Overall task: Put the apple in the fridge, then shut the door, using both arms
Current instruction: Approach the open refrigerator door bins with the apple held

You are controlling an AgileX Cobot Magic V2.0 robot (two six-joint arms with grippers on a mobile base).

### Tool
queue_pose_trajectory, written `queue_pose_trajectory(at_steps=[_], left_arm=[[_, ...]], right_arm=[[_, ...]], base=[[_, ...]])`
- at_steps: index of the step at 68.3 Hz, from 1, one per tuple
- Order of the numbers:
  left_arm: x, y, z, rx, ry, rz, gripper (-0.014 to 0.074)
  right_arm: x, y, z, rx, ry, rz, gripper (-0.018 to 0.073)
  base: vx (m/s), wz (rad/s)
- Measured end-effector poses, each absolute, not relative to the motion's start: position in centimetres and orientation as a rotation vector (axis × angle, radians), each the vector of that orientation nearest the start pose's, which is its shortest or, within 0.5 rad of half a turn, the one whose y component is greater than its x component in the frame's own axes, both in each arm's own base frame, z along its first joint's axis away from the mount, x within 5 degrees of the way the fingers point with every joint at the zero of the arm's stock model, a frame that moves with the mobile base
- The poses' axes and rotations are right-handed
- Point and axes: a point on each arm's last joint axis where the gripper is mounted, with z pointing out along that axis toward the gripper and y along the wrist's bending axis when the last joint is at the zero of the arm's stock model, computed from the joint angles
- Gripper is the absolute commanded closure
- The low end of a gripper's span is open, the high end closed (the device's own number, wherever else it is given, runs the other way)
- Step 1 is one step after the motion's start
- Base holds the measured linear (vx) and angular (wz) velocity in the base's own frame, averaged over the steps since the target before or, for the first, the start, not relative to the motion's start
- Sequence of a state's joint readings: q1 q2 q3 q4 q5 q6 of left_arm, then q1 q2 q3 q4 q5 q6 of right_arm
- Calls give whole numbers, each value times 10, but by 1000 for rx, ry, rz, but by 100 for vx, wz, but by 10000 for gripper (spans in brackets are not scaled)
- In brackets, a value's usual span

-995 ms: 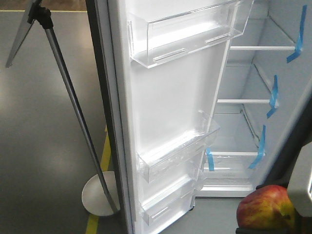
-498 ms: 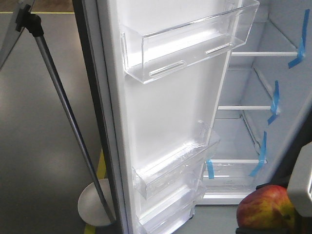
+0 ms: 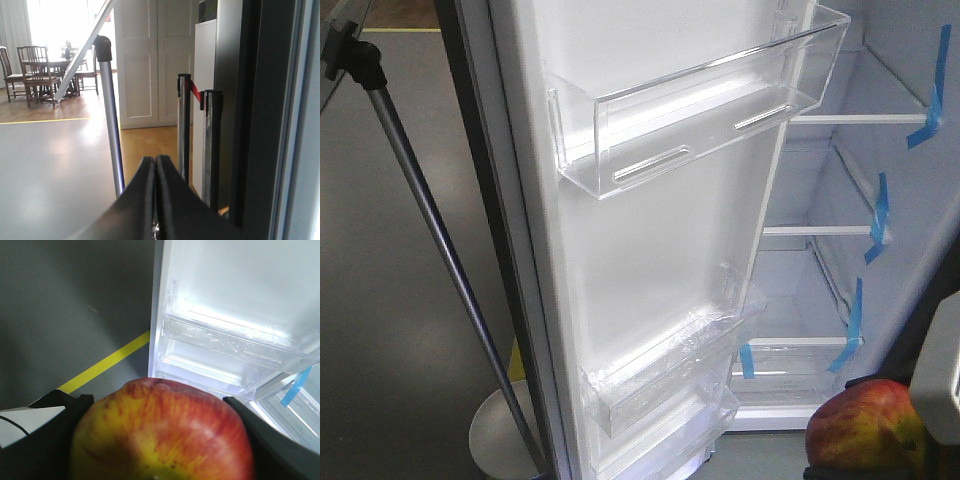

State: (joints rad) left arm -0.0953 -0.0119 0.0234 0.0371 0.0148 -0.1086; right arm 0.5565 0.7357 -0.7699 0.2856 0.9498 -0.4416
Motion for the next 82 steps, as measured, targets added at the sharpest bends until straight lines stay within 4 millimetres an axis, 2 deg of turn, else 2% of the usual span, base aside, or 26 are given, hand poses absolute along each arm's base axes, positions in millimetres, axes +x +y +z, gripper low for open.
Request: queue_pose_trajectory(at_steps=[82], left_arm=[[56, -5, 205, 17, 1511, -133, 603]], right_arm=[[94, 83, 329, -1063, 2141, 410, 305]], base=[[0, -1]])
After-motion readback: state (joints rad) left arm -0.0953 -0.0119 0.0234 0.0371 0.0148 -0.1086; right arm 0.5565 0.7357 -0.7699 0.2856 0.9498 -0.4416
